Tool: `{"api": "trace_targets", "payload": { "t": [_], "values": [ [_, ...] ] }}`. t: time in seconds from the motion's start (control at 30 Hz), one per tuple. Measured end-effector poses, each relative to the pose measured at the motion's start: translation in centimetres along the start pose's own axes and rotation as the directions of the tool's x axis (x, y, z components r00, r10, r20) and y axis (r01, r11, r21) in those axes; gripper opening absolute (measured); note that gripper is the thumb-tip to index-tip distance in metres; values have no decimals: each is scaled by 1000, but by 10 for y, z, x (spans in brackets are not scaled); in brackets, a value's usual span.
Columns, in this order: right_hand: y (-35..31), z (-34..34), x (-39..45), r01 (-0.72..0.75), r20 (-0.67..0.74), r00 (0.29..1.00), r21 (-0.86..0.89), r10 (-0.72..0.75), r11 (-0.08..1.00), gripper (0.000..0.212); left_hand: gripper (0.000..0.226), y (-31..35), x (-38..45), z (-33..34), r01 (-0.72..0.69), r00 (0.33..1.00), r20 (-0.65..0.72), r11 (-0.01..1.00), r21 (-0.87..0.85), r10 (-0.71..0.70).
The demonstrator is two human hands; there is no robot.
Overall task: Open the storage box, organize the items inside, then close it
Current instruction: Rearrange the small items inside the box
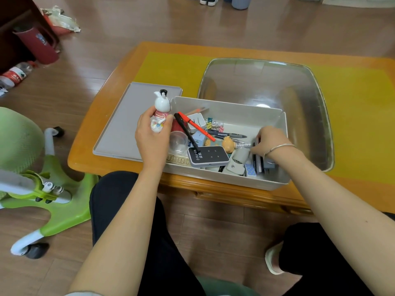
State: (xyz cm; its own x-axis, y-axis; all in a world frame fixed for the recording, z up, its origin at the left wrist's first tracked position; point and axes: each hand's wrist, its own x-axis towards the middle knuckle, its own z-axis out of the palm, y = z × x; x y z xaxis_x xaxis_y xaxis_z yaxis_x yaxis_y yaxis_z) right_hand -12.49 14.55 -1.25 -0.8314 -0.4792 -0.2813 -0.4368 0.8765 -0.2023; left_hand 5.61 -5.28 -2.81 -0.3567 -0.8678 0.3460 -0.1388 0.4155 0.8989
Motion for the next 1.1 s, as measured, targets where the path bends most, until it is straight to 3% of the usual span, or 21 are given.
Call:
{"api": "trace_targets", "payload": {
  "t": [0.2,0.33,0.4,0.5,0.6,0.7,0.9,1.03,1.1],
  "values": [
    [-29,-32,13,100,-190,979,161,-68,982,30,37,2,-6,7,29,1000,11,999,-30,-29],
    [-82,-32,22,279,-252,943,232,-219,932,32,35,3,-6,8,52,999,1,998,-48,-52],
    [-112,-28,22,358,-245,922,233,-301,904,44,35,3,-6,7,65,998,1,996,-57,-65],
    [-139,-20,21,356,-100,934,305,-342,883,69,34,3,-6,6,66,998,-1,996,-60,-66],
    [-136,-16,21,314,9,938,411,-348,856,57,35,4,-6,7,75,997,10,995,-63,-75],
    [-123,-12,19,362,47,912,378,-408,852,36,35,4,-6,7,56,998,25,998,-39,-55],
    [-88,-18,24,347,-61,933,418,-355,839,26,36,4,-6,7,46,996,73,999,-18,-45],
    [-67,-15,31,307,-84,951,394,-299,866,23,34,8,12,-5,61,996,-52,995,-82,-66],
    [-58,-12,34,274,-134,962,399,-240,875,23,30,11,19,-10,42,998,-36,997,-59,-44]
  ]
}}
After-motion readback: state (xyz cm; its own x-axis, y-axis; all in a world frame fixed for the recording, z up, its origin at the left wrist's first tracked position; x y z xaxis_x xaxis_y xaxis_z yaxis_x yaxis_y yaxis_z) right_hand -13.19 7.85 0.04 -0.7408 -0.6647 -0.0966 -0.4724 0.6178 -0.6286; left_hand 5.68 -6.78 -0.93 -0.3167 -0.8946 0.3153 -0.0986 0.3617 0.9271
